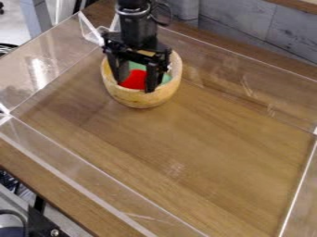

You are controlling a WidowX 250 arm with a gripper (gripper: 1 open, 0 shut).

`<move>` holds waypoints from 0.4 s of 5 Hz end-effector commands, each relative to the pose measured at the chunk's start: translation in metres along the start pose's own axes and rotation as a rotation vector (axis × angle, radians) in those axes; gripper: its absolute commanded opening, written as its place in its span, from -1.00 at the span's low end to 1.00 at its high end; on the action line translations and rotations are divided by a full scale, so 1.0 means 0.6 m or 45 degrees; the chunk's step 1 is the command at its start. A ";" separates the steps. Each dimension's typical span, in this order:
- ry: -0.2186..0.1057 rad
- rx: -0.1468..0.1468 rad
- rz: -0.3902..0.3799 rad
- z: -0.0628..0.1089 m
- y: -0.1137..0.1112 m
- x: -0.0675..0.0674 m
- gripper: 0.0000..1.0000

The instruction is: Move the red fruit to the right

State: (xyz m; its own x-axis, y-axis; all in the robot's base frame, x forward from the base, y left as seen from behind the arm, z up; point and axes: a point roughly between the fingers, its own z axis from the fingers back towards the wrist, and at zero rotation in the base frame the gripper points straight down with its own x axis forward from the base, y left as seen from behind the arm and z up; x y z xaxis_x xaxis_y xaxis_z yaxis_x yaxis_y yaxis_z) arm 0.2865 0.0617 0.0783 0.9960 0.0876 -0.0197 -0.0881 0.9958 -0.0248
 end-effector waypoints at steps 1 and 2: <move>-0.066 0.021 0.075 0.027 -0.009 0.026 -1.00; -0.084 0.019 0.134 0.033 -0.016 0.034 1.00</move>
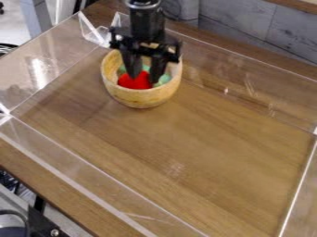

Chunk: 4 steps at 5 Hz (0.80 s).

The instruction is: Move the red fruit to the right

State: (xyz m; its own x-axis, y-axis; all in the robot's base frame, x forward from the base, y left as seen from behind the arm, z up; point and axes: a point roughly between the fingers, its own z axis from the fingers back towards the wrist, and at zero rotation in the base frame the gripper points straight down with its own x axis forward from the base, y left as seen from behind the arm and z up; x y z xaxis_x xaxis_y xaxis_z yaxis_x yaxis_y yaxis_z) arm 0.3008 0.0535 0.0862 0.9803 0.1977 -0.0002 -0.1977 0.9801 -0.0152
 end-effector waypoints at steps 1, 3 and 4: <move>-0.065 0.000 -0.056 0.022 0.013 0.015 1.00; -0.061 0.001 -0.063 0.000 0.049 0.008 1.00; -0.056 0.000 -0.041 -0.026 0.064 -0.002 1.00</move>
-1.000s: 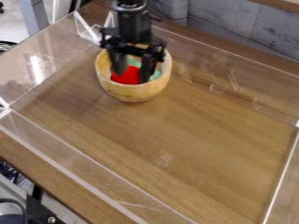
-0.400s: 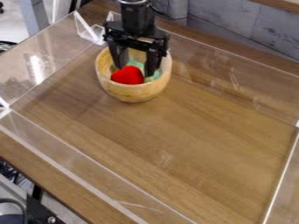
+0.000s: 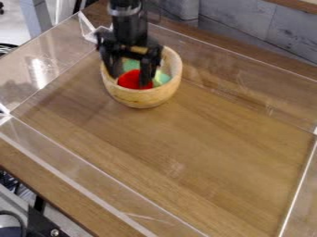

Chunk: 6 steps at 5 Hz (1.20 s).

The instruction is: Move the red fruit to the right

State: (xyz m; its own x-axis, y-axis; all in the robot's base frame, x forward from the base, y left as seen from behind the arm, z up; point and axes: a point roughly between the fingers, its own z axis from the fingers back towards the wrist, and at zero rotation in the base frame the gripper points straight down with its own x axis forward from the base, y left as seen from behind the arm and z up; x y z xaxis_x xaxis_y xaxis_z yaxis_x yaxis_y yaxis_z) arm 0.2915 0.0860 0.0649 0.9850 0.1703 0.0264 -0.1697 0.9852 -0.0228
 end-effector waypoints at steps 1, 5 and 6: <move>-0.026 0.006 0.003 -0.007 0.010 -0.010 1.00; -0.050 -0.006 -0.034 0.044 -0.007 0.009 -1.00; -0.093 -0.014 -0.020 0.080 -0.022 -0.010 -1.00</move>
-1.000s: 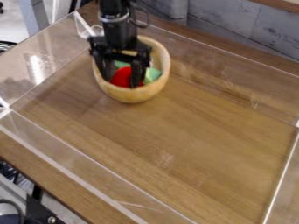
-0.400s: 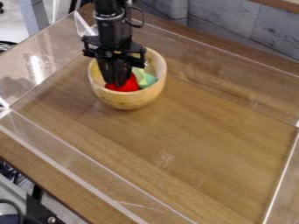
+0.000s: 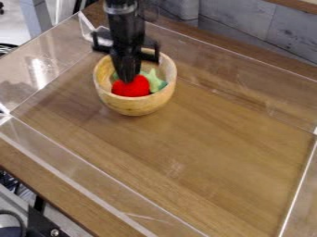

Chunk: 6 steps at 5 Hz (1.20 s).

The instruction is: Move the red fruit to the right

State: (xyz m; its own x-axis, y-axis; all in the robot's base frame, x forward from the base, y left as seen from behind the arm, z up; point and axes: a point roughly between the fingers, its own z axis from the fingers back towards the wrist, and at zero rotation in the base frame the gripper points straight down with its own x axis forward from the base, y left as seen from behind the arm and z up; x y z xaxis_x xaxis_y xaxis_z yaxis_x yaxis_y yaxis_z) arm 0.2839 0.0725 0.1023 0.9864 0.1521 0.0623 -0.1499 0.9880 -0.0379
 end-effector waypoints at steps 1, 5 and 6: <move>-0.120 0.002 0.010 0.048 -0.010 0.003 -1.00; -0.094 0.024 0.026 0.022 0.011 -0.004 -1.00; -0.100 0.023 -0.015 0.033 0.021 -0.001 -1.00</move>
State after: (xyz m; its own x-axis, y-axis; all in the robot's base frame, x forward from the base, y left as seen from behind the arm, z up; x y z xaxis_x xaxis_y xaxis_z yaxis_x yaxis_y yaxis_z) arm 0.2734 0.0817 0.1078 0.9851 0.1483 0.0877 -0.1462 0.9888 -0.0295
